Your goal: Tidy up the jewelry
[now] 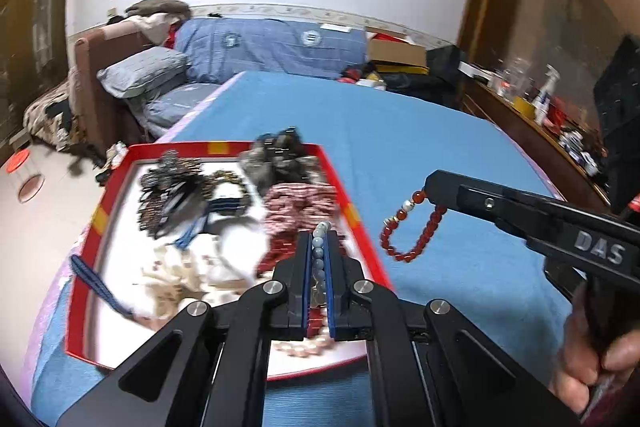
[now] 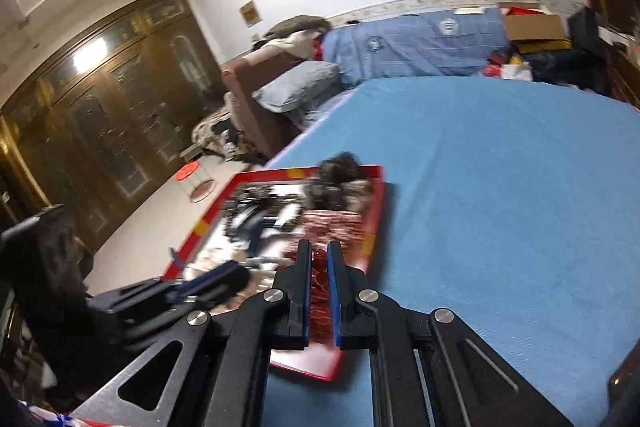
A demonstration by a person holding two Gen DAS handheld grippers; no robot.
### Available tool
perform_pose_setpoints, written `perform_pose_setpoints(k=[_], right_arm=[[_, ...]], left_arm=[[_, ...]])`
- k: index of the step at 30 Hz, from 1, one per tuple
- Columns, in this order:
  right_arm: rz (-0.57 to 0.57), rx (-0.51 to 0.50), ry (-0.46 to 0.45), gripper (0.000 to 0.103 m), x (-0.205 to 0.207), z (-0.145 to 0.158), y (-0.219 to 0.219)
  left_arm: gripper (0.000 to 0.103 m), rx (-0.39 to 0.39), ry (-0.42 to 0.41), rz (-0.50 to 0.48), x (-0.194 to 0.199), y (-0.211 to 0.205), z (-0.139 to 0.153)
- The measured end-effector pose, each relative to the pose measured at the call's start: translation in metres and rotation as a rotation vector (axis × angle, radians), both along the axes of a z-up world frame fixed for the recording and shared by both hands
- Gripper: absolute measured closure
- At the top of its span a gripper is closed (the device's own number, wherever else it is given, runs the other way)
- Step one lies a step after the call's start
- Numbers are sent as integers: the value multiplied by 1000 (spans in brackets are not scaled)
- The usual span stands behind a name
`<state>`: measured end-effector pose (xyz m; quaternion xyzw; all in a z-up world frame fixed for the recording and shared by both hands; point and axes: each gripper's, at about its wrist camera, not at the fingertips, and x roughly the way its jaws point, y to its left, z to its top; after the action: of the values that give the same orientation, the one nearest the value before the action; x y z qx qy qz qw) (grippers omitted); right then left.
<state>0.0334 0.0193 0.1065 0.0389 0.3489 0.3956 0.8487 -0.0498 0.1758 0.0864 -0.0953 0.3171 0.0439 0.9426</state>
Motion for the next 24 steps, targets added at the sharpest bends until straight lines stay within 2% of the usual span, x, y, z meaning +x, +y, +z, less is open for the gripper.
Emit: perform_pose_setpoints(k=[3,8,12,14,15,16,17,18,20,21,22,24], right_arm=[[37,-10,9,95,-5,-4,20],[71,-75,41,94,-9,-30,52],[62,-138,12,92,-15,-42,59],[54,-127,-11,92,-19,-39,52],[47,-116,-21,92,-22,-35,47],[32,-103,-42,89,-27,-29,40],[13,-96,-65,81,-31,-23,34],[-5,-90,-84,76,-35,-19,29],[-58,-72,-124,51,-49,-10,14],[-94,-67,-147,47,-59,-8,6],[-122,-69,-162,43,-67,-7,2],[-177,-105,-203,38,-85,-7,-6]], left_arm=[[98,-9,24,54,0,20,-9],[98,-34,89,101,2,43,-29],[95,-32,84,122,-4,46,-32],[84,-17,65,144,-9,44,-26],[63,1,43,163,-16,44,-21],[52,18,23,182,-21,41,-16],[35,41,-12,217,-32,39,-8],[34,59,-37,234,-39,37,-2],[33,112,-83,258,-56,28,12],[28,131,-95,265,-62,24,16],[17,150,-111,270,-71,19,20],[7,180,-129,275,-83,11,24]])
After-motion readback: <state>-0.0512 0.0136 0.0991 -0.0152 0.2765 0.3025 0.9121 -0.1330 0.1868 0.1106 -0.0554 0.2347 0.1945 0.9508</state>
